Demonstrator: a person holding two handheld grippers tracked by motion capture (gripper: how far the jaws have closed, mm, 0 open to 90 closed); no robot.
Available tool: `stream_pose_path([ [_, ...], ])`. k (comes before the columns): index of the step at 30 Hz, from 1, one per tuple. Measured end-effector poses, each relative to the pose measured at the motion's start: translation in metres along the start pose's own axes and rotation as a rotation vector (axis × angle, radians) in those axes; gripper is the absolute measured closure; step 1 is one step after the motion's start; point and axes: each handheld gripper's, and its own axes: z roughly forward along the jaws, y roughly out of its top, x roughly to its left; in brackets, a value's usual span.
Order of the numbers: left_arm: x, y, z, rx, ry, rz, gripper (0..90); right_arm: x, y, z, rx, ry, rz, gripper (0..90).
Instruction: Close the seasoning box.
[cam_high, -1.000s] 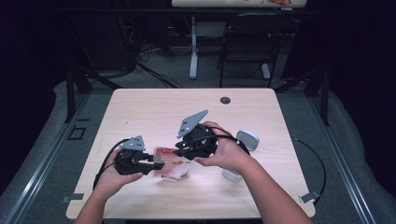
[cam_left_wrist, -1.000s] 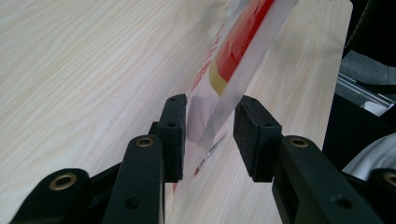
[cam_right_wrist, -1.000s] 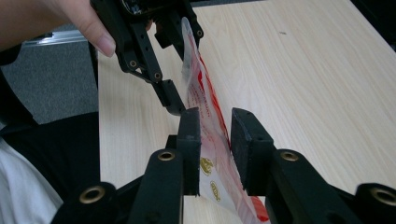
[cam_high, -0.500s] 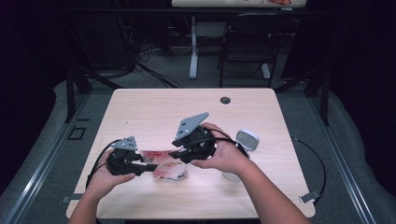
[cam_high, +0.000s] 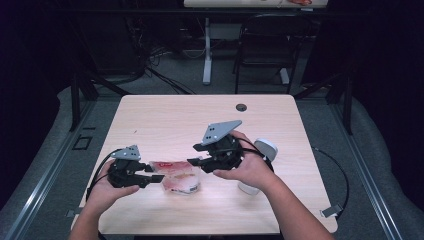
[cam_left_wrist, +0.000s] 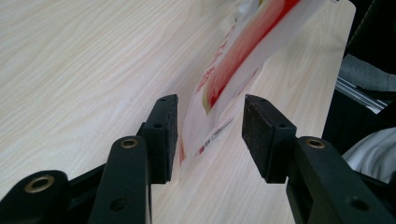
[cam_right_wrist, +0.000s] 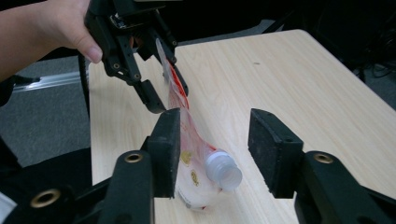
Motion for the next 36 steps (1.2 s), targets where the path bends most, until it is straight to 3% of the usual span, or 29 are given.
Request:
stream_pose_path([
  [4,-0.001,-0.001,-0.006,0.01,0.011,0.003,56.4,0.002,-0.003,-0.003,-0.043,-0.032,0.02,49.2],
  [9,0.002,-0.003,-0.016,0.006,0.042,-0.007,56.8,0.001,-0.007,-0.006,-0.056,-0.087,0.045,45.7],
  [13,0.006,-0.006,-0.023,-0.006,0.053,-0.013,57.1,-0.003,-0.014,-0.008,-0.062,-0.136,0.096,43.6],
  [16,0.007,-0.007,-0.026,-0.012,0.063,-0.02,57.1,-0.005,-0.022,-0.011,-0.079,-0.154,0.114,44.3],
  [23,0.012,-0.011,-0.032,-0.039,0.093,-0.034,56.4,-0.008,-0.039,-0.017,-0.061,-0.175,0.15,44.4],
  [26,0.014,-0.012,-0.033,-0.048,0.118,-0.037,54.4,-0.011,-0.046,-0.022,-0.055,-0.213,0.184,44.7],
  [30,0.017,-0.015,-0.033,-0.022,0.189,-0.035,50.2,-0.017,-0.055,-0.03,-0.063,-0.228,0.233,45.4],
  [36,0.023,-0.019,-0.031,-0.027,0.233,-0.067,44.7,-0.025,-0.065,-0.044,-0.088,-0.288,0.261,42.0],
])
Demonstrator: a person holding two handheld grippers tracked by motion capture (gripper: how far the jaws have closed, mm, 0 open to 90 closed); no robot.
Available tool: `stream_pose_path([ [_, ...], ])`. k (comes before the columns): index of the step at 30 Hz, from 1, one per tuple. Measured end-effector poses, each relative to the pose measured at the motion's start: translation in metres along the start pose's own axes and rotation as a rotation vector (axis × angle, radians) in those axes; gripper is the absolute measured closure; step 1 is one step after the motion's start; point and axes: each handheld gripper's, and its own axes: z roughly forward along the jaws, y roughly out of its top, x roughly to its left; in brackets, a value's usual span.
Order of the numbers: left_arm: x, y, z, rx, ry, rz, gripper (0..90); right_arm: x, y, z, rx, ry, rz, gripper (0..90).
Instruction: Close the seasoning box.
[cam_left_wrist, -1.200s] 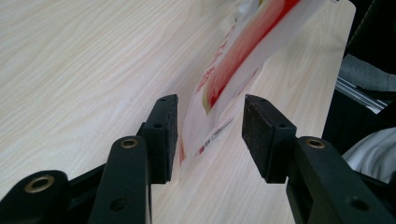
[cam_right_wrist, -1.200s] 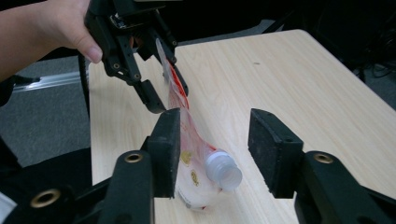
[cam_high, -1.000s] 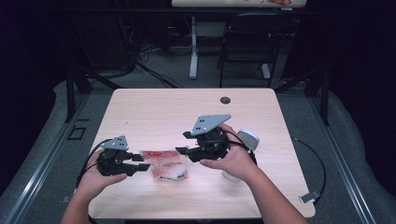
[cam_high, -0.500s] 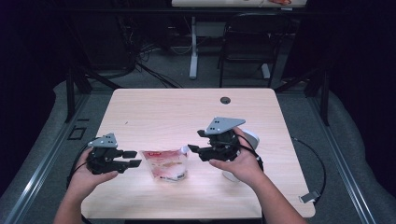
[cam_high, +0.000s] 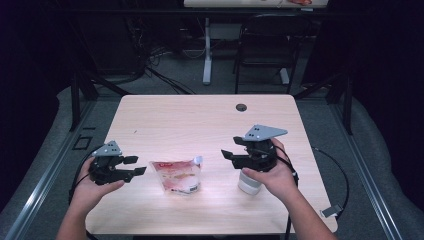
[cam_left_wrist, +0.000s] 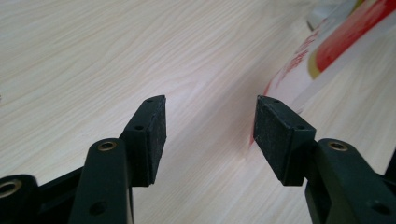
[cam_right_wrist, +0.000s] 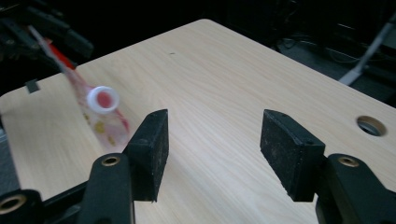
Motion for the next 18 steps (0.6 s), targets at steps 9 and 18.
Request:
stream_pose_path([
  [9,0.005,-0.003,0.006,0.015,0.123,-0.021,39.9,-0.021,-0.007,-0.013,-0.018,-0.097,0.044,40.0],
  [18,0.005,-0.005,0.012,0.02,0.105,-0.033,35.8,-0.036,-0.01,-0.023,-0.024,-0.129,0.073,40.2],
])
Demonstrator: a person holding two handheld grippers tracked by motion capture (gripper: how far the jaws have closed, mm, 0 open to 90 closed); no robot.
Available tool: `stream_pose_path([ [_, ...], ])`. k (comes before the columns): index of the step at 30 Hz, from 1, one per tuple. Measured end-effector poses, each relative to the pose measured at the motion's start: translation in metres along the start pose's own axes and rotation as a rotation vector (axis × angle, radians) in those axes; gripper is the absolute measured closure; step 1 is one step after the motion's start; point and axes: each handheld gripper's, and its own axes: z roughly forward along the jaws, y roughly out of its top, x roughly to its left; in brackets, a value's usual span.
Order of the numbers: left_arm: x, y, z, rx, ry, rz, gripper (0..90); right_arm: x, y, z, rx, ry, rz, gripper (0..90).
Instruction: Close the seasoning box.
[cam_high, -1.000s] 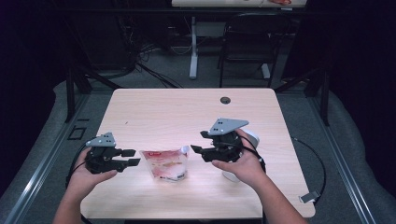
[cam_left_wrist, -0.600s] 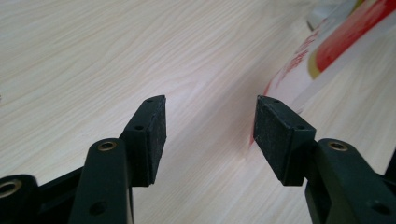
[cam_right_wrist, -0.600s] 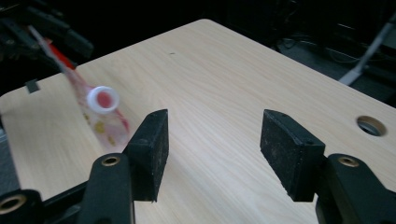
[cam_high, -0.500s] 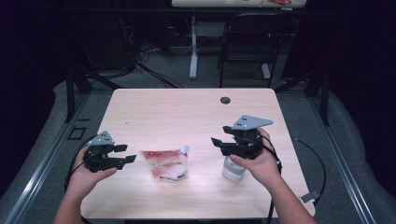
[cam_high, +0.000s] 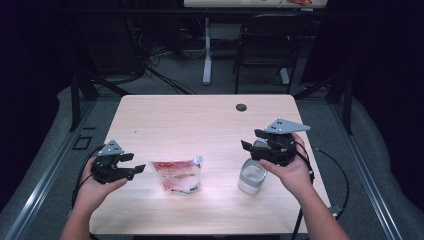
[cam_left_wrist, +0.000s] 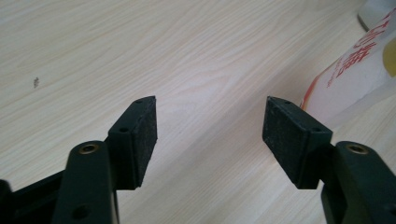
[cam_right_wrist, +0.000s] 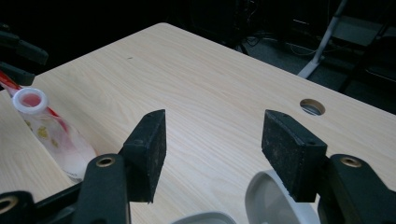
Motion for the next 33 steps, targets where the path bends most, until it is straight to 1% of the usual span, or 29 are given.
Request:
stream_pose_path([
  [3,0.001,-0.001,0.005,0.013,-0.02,-0.018,34.3,-0.006,0.0,-0.002,0.011,-0.016,0.007,40.2],
  [5,0.002,-0.002,0.007,0.021,-0.021,-0.036,31.3,-0.011,0.0,-0.004,0.015,-0.029,0.019,41.2],
  [7,0.003,-0.002,0.008,0.021,-0.012,-0.042,29.3,-0.017,0.0,-0.006,0.016,-0.043,0.024,44.1],
  [8,0.003,-0.003,0.008,0.019,-0.01,-0.051,27.9,-0.019,0.0,-0.007,0.021,-0.055,0.024,46.6],
  [10,0.004,-0.003,0.007,0.014,-0.005,-0.054,27.2,-0.025,0.0,-0.008,0.016,-0.063,0.042,52.8],
  [11,0.005,-0.003,0.007,0.013,-0.005,-0.054,26.9,-0.029,0.0,-0.009,0.022,-0.07,0.048,54.6],
  [13,0.005,-0.003,0.006,0.015,-0.006,-0.056,26.9,-0.035,-0.001,-0.01,0.02,-0.093,0.058,59.9],
  [17,0.005,-0.003,0.007,0.017,-0.004,-0.056,26.9,-0.047,-0.001,-0.013,0.021,-0.135,0.063,70.9],
  [23,0.005,-0.003,0.007,0.021,0.005,-0.056,27.0,-0.063,-0.008,-0.013,0.029,-0.19,0.108,86.6],
  [24,0.005,-0.003,0.007,0.022,0.006,-0.06,27.0,-0.066,-0.009,-0.013,0.032,-0.192,0.116,88.7],
  [26,0.006,-0.003,0.006,0.023,0.009,-0.057,27.0,-0.069,-0.013,-0.012,0.036,-0.189,0.13,90.0],
  [28,0.006,-0.003,0.006,0.025,0.012,-0.056,27.0,-0.072,-0.017,-0.01,0.05,-0.201,0.138,90.0],
  [33,0.006,-0.004,0.006,0.027,0.013,-0.056,27.0,-0.075,-0.027,-0.006,0.072,-0.177,0.166,89.6],
])
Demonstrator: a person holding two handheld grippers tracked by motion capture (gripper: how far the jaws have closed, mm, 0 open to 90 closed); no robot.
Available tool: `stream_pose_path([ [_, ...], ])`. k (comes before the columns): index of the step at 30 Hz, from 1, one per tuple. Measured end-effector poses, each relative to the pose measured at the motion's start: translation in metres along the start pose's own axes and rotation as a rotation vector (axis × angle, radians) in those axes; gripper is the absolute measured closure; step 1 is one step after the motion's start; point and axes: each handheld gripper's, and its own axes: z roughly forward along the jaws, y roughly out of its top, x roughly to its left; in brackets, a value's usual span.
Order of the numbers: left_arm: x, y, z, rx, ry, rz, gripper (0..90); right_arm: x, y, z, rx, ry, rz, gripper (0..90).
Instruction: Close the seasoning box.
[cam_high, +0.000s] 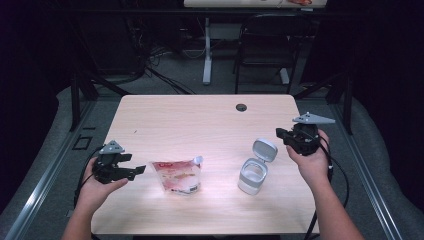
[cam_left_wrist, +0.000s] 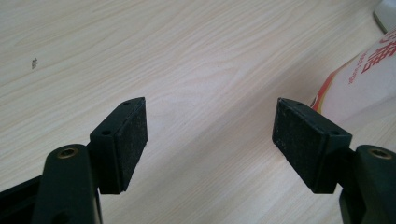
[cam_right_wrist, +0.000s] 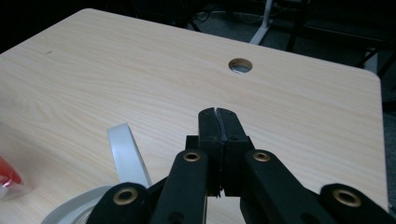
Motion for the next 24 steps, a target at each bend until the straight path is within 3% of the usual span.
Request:
stream_pose_path([
  [13,0.001,0.0,-0.002,-0.001,0.004,-0.003,27.0,0.007,-0.019,0.003,0.038,0.044,-0.01,89.3],
  [24,0.001,0.0,-0.002,0.001,0.006,0.001,27.0,0.025,-0.031,-0.004,0.013,0.096,-0.021,88.4],
])
